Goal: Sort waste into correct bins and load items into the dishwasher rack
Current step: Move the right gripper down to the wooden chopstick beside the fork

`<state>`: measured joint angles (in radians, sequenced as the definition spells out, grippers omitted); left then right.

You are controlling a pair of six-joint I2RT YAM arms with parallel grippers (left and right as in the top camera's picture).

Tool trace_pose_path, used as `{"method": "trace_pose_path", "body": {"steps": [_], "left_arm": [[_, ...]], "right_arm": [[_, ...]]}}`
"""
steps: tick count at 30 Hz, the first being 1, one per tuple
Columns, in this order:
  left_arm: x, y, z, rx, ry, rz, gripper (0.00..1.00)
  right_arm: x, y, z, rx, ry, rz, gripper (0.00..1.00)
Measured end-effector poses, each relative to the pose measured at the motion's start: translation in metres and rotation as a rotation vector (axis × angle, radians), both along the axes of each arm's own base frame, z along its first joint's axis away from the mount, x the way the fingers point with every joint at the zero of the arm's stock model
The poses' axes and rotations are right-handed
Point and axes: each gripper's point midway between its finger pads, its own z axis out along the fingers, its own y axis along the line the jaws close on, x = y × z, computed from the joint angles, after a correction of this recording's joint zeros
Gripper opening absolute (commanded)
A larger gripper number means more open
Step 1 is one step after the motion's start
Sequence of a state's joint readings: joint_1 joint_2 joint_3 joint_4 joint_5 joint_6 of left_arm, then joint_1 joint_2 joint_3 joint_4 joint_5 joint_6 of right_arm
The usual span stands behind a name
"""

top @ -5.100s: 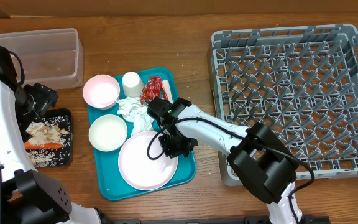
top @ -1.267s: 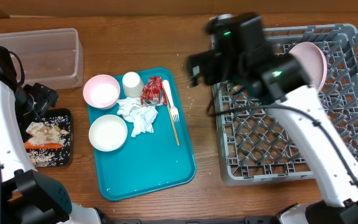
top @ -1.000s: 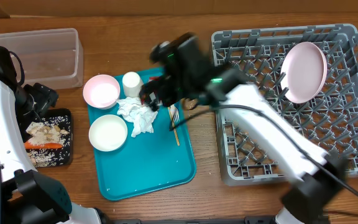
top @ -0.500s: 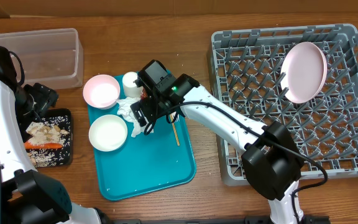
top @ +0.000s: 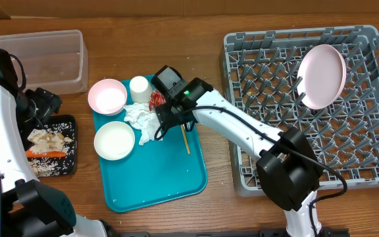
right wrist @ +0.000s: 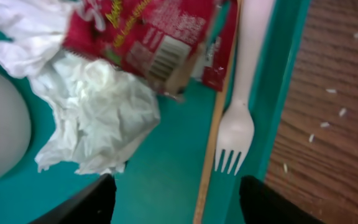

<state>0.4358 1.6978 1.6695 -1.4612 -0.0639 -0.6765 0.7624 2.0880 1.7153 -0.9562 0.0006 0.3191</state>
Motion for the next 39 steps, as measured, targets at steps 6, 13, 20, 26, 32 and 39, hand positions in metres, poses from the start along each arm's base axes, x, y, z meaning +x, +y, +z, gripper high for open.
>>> {"method": "trace_pose_path", "body": {"steps": [6,13,20,26,32,39], "left_arm": [[0.0,0.0,0.0,0.0,0.0,0.0,1.0],[0.0,0.0,0.0,0.0,0.0,0.0,1.0],[0.0,0.0,0.0,0.0,0.0,0.0,1.0],[0.0,0.0,0.0,0.0,0.0,0.0,1.0],[0.0,0.0,0.0,0.0,0.0,0.0,1.0],[0.0,0.0,0.0,0.0,0.0,0.0,1.0]], "right_arm": [[-0.012,-0.013,-0.008,-0.038,0.064,-0.063,0.47],[-0.029,-0.028,-0.034,-0.077,0.134,-0.142,0.46],[-0.027,-0.02,-0.054,-0.018,0.121,-0.154,0.46],[-0.03,-0.021,-0.06,-0.014,0.128,-0.156,0.45],[-0.03,-0.02,-0.06,-0.009,0.125,-0.156,0.42],[-0.035,-0.012,-0.061,-0.007,0.12,-0.137,0.42]]}}
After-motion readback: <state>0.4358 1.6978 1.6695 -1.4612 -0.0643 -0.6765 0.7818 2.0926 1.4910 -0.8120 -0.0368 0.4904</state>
